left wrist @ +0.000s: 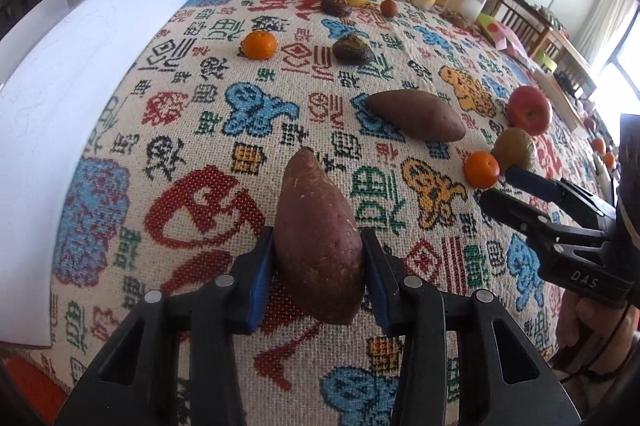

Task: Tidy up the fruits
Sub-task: 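Carry both fruits over the white box and open both tools to drop them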

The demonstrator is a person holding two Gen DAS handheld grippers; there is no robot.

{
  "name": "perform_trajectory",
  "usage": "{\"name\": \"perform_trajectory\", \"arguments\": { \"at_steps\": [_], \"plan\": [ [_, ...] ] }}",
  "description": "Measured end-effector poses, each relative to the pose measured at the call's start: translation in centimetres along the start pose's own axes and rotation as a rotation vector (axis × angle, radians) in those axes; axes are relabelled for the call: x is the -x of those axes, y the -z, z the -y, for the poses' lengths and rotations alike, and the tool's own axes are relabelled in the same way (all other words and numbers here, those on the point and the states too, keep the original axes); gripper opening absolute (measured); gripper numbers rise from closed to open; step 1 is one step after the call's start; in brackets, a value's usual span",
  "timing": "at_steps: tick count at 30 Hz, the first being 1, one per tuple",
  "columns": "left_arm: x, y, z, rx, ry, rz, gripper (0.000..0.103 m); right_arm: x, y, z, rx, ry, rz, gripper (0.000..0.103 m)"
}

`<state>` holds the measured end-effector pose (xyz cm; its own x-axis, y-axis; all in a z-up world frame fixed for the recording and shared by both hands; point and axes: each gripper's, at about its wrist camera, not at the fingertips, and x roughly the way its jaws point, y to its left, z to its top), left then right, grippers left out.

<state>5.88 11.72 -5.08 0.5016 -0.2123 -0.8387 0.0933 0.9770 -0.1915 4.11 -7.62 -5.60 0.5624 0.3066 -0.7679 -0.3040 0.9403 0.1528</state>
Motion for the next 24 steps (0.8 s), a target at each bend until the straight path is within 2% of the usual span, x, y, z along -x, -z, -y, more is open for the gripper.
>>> {"name": "perform_trajectory", "arguments": {
  "at_steps": [3,4,5,7,11,13,16,18,21,24],
  "plan": [
    [1.2,0.4,-0.6,0.012,0.005,0.016,0.043,-2.2,-1.1,-0.2,-0.045,0.061,-0.029,0.059],
    [1.6,0.4,-0.8,0.018,0.008,0.021,0.043,-2.8,-1.2,-0.2,-0.051,0.077,-0.039,0.048],
    [2.0,0.4,-1.0,0.025,0.014,0.027,0.043,-2.8,-1.2,-0.4,-0.045,0.107,-0.022,0.033],
    [3.4,0.3,-1.4,0.048,0.037,0.043,0.043,-2.3,-1.2,-0.3,-0.06,0.101,-0.012,0.031],
    [9.0,-1.1,-3.3,0.11,0.131,0.131,0.043,0.3,-2.4,-1.7,-0.068,-0.007,0.013,0.031],
    [12.3,-2.3,-5.3,0.149,0.143,0.191,0.043,1.8,-4.2,-4.0,-0.047,-0.08,0.033,0.031],
    [16.1,-4.2,-9.6,0.2,0.062,0.257,0.043,3.1,-8.3,-9.2,0.007,-0.213,0.063,0.031],
    [17.0,-5.3,-13.1,0.238,-0.049,0.272,0.043,3.0,-11.2,-13.5,0.052,-0.305,0.076,0.031],
    [16.1,-6.2,-18.8,0.311,-0.199,0.245,0.043,1.1,-15.0,-19.9,0.112,-0.403,0.07,0.031],
    [14.0,-5.7,-23.0,0.358,-0.314,0.184,0.043,-2.7,-17.1,-25.8,0.16,-0.433,0.0,0.031]
  ]
}}
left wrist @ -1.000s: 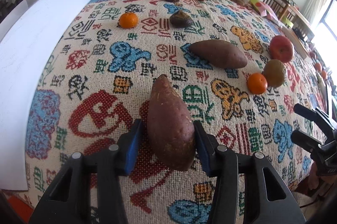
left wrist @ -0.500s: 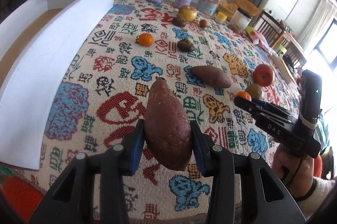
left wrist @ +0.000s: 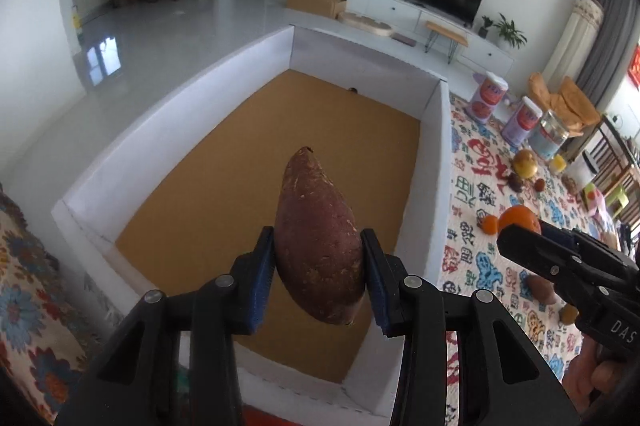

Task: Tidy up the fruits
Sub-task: 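Carry both fruits over the white box and open both tools to drop them, then withdraw both tools from the box back over the table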

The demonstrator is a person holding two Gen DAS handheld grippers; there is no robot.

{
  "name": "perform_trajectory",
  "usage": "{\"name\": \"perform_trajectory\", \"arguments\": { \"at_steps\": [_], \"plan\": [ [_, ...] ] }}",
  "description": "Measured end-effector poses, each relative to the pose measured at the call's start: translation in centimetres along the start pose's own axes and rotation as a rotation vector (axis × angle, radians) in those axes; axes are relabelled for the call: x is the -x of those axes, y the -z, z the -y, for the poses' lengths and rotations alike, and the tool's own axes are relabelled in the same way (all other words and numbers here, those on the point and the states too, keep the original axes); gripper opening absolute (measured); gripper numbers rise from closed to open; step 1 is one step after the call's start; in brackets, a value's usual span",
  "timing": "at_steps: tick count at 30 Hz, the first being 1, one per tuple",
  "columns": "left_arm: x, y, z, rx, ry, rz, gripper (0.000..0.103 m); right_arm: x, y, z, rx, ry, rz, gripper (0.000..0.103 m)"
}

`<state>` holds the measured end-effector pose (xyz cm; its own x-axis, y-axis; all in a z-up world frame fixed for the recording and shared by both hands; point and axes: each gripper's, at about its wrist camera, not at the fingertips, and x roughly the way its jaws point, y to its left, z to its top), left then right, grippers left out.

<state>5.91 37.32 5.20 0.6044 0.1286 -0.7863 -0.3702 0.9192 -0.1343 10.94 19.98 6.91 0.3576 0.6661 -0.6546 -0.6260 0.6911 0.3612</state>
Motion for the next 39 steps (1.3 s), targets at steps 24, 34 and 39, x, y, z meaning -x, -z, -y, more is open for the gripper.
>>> {"name": "perform_trajectory", "arguments": {
  "at_steps": [24,34,39],
  "plan": [
    [-3.0,2.1,12.8,-0.341,-0.103,0.158,0.093,14.7,15.6,12.4,0.065,0.52,0.05,0.096],
    [-4.4,5.7,14.9,-0.47,-0.267,0.094,0.093,28.8,28.9,28.3,-0.394,0.925,0.088,0.097],
    [-3.2,6.9,15.1,-0.423,-0.257,0.094,0.093,29.5,29.1,31.6,-0.485,0.962,0.054,0.097]
  ]
}}
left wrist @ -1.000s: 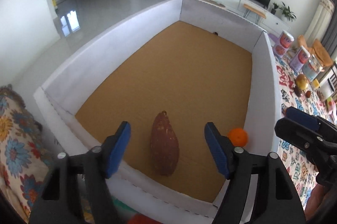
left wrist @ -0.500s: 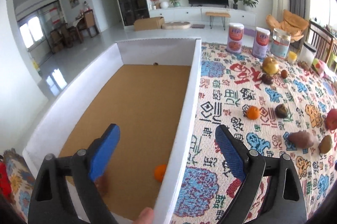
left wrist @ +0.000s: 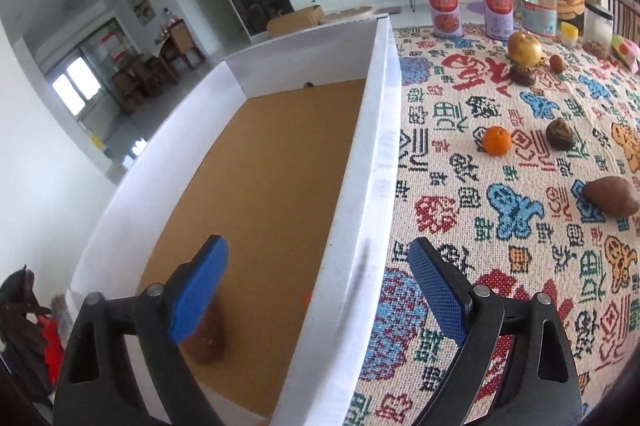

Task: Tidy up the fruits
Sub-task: 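Withdraw both tools from the box back over the table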

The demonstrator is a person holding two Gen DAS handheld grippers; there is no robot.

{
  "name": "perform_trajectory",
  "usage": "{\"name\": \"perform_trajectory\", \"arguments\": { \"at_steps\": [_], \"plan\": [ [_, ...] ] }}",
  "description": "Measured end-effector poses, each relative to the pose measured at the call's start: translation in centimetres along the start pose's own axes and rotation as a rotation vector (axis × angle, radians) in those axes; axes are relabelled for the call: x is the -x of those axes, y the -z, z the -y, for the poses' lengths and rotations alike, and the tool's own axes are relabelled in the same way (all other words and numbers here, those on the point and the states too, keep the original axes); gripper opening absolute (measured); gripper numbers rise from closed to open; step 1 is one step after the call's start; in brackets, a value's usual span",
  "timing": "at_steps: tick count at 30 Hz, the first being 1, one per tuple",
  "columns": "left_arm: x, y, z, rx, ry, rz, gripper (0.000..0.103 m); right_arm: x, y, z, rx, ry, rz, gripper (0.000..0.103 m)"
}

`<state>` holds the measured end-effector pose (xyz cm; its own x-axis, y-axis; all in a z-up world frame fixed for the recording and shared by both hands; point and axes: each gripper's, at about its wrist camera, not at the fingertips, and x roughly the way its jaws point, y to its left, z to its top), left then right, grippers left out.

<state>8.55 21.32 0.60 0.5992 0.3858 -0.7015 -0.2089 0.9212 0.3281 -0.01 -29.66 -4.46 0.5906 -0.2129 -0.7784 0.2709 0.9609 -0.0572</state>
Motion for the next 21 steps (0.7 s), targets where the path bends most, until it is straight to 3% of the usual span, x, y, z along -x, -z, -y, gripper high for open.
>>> {"name": "perform_trajectory", "arguments": {
  "at_steps": [7,14,16,19,21],
  "plan": [
    [1.6,0.7,0.6,0.049,0.029,-0.007,0.095,-1.6,1.1,-1.4,0.07,0.04,-0.051,0.097],
    [1.7,0.6,0.6,0.062,0.041,0.0,0.096,-1.9,1.3,-1.6,0.061,0.05,-0.038,0.102],
    [2.5,0.4,0.1,0.094,0.032,0.039,0.096,-2.0,1.3,-1.3,0.044,0.033,-0.046,0.103],
    [4.9,0.4,0.0,0.132,-0.043,0.15,0.097,-2.3,1.2,-0.8,0.013,0.002,-0.061,0.103],
    [6.9,0.4,0.5,0.147,-0.028,0.233,0.098,-2.3,1.2,-0.7,0.007,-0.004,-0.063,0.103]
  ]
}}
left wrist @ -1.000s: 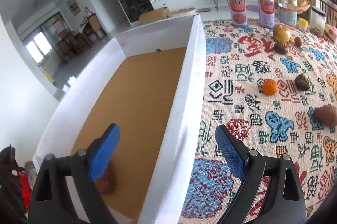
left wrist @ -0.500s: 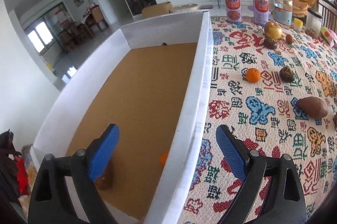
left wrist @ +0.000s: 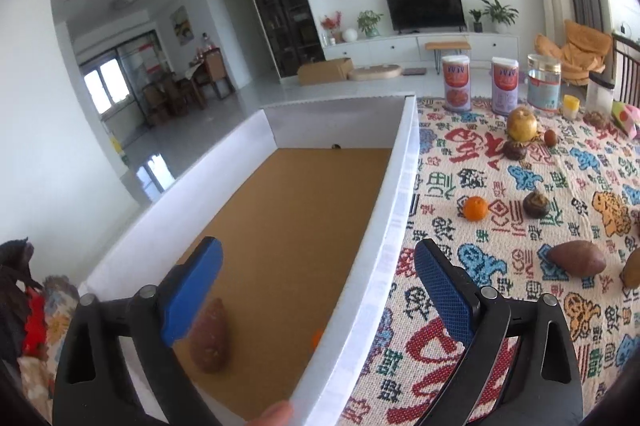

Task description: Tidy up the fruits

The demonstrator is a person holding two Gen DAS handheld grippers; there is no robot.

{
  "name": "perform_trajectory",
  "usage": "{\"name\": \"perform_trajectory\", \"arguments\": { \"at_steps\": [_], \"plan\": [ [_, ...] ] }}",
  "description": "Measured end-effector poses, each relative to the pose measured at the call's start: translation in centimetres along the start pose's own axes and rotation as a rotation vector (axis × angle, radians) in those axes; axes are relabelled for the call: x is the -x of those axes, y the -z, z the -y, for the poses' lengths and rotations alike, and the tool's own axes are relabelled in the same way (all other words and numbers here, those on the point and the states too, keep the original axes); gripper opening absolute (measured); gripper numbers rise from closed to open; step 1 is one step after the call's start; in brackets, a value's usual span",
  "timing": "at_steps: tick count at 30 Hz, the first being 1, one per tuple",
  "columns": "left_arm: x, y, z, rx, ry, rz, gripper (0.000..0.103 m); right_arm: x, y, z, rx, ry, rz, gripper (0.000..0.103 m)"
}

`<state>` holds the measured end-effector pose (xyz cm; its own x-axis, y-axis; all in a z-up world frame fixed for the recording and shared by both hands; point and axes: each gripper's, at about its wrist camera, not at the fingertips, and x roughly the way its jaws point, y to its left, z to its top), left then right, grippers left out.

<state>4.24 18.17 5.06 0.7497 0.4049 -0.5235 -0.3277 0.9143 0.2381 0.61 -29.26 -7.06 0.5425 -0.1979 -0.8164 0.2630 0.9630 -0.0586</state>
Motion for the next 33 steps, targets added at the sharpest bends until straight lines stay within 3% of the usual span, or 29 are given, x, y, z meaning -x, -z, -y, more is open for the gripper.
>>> {"name": "perform_trajectory", "arguments": {
  "at_steps": [3,5,8,12,17,26,33],
  "plan": [
    [2.4,-0.5,1.5,0.03,0.116,0.067,0.102,0.0,0.0,0.1,0.001,0.003,0.002,0.103],
    [3.0,-0.5,3.0,0.055,0.23,0.05,0.102,0.0,0.0,0.1,-0.001,0.001,0.001,0.103],
    [1.7,0.5,6.2,0.093,0.408,-0.058,0.102,0.0,0.0,0.1,-0.002,0.0,0.001,0.103],
    [-1.7,3.5,11.5,0.067,0.534,-0.216,0.102,0.0,0.0,0.1,-0.006,-0.009,-0.001,0.103],
    [-5.6,6.2,15.2,-0.006,0.544,-0.34,0.102,0.0,0.0,0.1,-0.005,-0.011,-0.002,0.103],
    [-5.2,6.8,16.8,-0.115,0.478,-0.32,0.103,0.0,-0.1,0.1,-0.007,-0.011,-0.001,0.103],
    [-5.5,6.8,16.7,-0.109,0.484,-0.323,0.103,-0.1,-0.1,0.1,-0.008,-0.012,-0.001,0.103]
  ]
}}
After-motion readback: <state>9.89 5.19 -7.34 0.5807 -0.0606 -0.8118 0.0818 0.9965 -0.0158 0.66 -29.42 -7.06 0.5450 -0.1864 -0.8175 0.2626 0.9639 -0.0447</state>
